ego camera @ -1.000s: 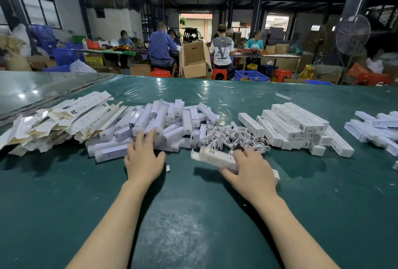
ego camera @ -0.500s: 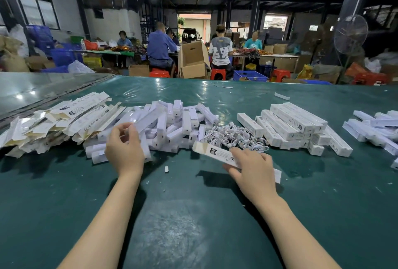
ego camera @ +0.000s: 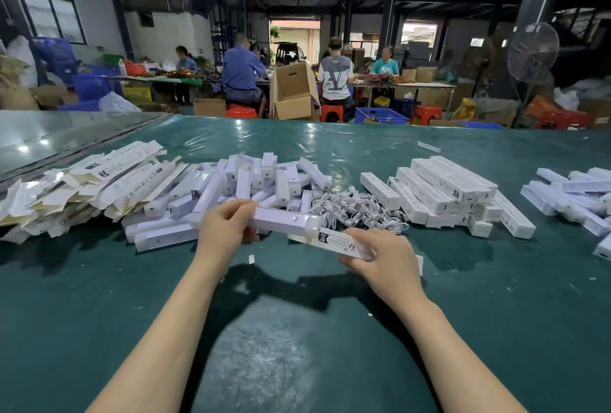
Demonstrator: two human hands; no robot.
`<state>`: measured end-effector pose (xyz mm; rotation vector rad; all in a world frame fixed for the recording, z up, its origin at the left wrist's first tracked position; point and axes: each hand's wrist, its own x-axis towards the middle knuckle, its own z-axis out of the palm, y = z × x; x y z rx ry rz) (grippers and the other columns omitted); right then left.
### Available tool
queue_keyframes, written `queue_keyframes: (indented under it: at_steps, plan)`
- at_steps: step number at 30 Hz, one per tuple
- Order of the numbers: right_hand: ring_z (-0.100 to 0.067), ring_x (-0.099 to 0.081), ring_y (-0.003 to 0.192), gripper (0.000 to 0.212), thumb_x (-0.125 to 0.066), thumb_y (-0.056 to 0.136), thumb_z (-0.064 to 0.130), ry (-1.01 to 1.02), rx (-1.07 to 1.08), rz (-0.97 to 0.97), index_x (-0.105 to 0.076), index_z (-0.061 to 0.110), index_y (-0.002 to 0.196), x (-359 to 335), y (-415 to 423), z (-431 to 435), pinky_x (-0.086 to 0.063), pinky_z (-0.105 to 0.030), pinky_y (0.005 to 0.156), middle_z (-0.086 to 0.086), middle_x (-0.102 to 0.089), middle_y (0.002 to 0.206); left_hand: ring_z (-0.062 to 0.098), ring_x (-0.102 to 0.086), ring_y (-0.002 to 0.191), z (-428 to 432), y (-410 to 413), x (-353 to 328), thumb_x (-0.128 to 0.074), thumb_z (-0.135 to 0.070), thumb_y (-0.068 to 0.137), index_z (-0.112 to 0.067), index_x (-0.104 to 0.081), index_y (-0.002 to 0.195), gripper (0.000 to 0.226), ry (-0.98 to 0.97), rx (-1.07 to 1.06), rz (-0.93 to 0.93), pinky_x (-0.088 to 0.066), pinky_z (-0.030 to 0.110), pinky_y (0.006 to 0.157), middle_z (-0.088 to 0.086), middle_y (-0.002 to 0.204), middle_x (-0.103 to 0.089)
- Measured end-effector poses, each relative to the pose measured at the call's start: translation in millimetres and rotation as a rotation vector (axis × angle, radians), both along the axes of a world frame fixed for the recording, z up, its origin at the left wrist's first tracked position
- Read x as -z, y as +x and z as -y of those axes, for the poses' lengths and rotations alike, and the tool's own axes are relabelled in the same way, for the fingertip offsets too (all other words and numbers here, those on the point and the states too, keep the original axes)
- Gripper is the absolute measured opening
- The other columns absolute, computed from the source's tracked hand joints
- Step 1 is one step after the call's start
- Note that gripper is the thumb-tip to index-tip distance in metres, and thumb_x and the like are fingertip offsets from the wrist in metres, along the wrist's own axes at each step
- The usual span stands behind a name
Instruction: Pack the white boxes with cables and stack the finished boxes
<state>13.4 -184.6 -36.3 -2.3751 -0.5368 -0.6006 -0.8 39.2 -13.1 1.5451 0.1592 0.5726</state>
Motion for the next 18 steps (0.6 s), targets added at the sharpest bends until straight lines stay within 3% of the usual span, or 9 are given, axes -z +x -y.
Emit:
queue_keyframes:
  at_steps: [6,11,14,18]
  plan:
    - [-0.025,-0.060,0.085,0.028,-0.079,0.068,0.027,0.101,0.026,-0.004,-0.072,0.024,0.095,-1.6,-0.8,-1.1,-0.043,-0.038,0.078,-0.001,-0.070,0.084,0.003,-0.054,0.043,-3.7,-2.2,-0.1,-0.052,-0.001,0.088,-0.020,-0.065,0.070,0.029,0.091,-0.102,0.113,-0.047,0.015,0.044,0.001,0.062,-0.059]
    - [-0.026,-0.059,0.087,0.027,-0.076,0.071,0.029,0.067,0.091,0.034,-0.070,0.022,0.097,0.9,0.1,-0.9,-0.040,-0.037,0.079,-0.003,-0.069,0.085,0.001,-0.057,0.046,3.5,-7.4,-5.7,-0.057,-0.004,0.086,-0.027,-0.065,0.070,0.029,0.242,-0.088,0.169,-0.043,0.012,0.043,-0.009,0.057,-0.060]
    - [-0.021,-0.057,0.093,0.029,-0.070,0.075,0.035,0.004,0.169,0.041,-0.067,0.029,0.104,0.9,0.3,0.1,-0.033,-0.033,0.079,0.002,-0.068,0.089,0.008,-0.057,0.050,12.7,-9.8,-7.0,-0.060,-0.007,0.086,-0.032,-0.064,0.075,0.027,0.291,-0.080,0.180,-0.048,0.020,0.052,-0.012,0.059,-0.061]
    - [-0.024,-0.058,0.086,0.028,-0.073,0.074,0.031,0.016,0.097,0.067,-0.069,0.025,0.101,-2.2,-4.3,-4.7,-0.034,-0.032,0.074,0.000,-0.067,0.083,0.002,-0.056,0.053,38.1,-7.4,-5.7,-0.065,-0.012,0.083,-0.026,-0.049,0.079,0.023,0.117,-0.001,0.153,-0.045,0.016,0.056,-0.002,0.072,-0.064]
